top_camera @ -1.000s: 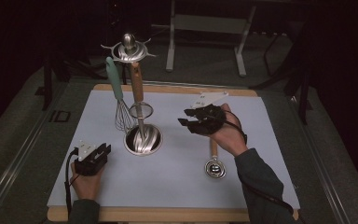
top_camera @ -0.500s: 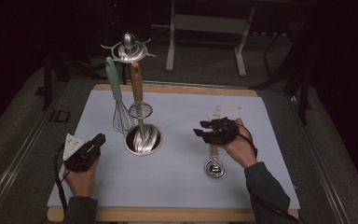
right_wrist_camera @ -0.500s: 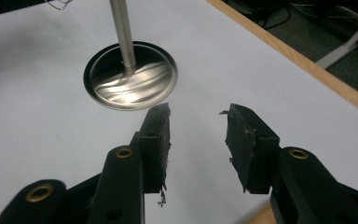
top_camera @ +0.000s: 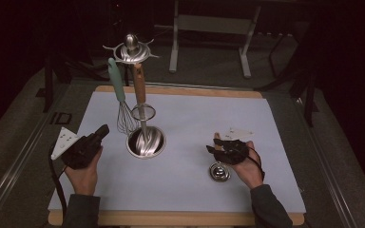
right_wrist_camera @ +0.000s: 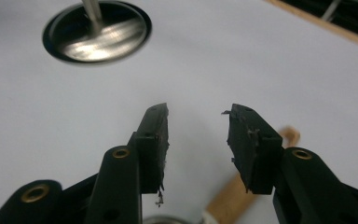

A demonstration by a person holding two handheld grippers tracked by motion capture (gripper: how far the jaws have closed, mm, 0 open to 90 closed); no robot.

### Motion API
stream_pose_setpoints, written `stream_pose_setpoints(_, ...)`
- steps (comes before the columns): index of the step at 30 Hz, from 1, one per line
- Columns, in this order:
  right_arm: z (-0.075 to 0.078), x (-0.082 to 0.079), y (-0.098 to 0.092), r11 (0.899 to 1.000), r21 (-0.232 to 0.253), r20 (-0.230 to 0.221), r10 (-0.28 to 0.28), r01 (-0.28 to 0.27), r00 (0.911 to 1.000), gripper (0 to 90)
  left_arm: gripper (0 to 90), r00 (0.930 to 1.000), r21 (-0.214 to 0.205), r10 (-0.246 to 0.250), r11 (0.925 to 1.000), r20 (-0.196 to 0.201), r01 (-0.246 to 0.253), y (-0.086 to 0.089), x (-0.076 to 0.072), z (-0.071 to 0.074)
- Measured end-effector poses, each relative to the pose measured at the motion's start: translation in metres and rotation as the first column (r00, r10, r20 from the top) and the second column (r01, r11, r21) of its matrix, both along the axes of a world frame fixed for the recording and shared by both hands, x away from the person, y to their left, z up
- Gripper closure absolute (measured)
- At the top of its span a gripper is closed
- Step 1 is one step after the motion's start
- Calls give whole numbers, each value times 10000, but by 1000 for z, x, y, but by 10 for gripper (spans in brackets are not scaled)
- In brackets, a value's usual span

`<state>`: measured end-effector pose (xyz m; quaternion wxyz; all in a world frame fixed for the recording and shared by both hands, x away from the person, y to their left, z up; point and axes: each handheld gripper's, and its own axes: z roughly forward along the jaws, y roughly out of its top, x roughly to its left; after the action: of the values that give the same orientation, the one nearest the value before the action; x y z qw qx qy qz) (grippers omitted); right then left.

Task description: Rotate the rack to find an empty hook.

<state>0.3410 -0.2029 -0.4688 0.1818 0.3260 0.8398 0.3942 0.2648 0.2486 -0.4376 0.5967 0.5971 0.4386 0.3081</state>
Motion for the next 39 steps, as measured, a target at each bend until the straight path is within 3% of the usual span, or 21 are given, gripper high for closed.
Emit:
stream_pose_setpoints(5, -17, 1, -18, 9987, -36, -258, -502, 502, 9984, 569, 900, 9995, -271, -75, 9996, 322, 83, -1, 3, 7)
stream_pose_setpoints(12, -21, 0, -36, 9929, 482, -518, -1067, 1092, 9929, 567, 900, 9957, -618, -83, 9980, 923, 141, -8, 4, 22)
stream_pose_setpoints(15, -20, 1, -38, 9912, 736, -601, -1054, 1097, 9926, 561, 900, 9930, -804, -29, 9967, 1184, 125, -10, 4, 31)
stream_pose_setpoints(21, -17, -1, -39, 9905, 793, -517, -1084, 1123, 9928, 559, 900, 9854, -1069, 19, 9941, 1704, 166, -13, 4, 49)
stream_pose_setpoints(26, -17, 0, -43, 9857, 1127, -531, -1203, 1256, 9913, 560, 900, 9778, -1170, -44, 9927, 2095, 295, -19, 5, 65)
stream_pose_setpoints(30, -17, -1, -45, 9854, 1132, -538, -1218, 1273, 9911, 560, 900, 9700, -1268, -140, 9909, 2428, 461, -24, 5, 81)
stream_pose_setpoints(39, -15, -2, -48, 9811, 1297, -506, -1379, 1435, 9891, 562, 900, 9455, -983, -231, 9935, 3247, 581, -32, 6, 120)
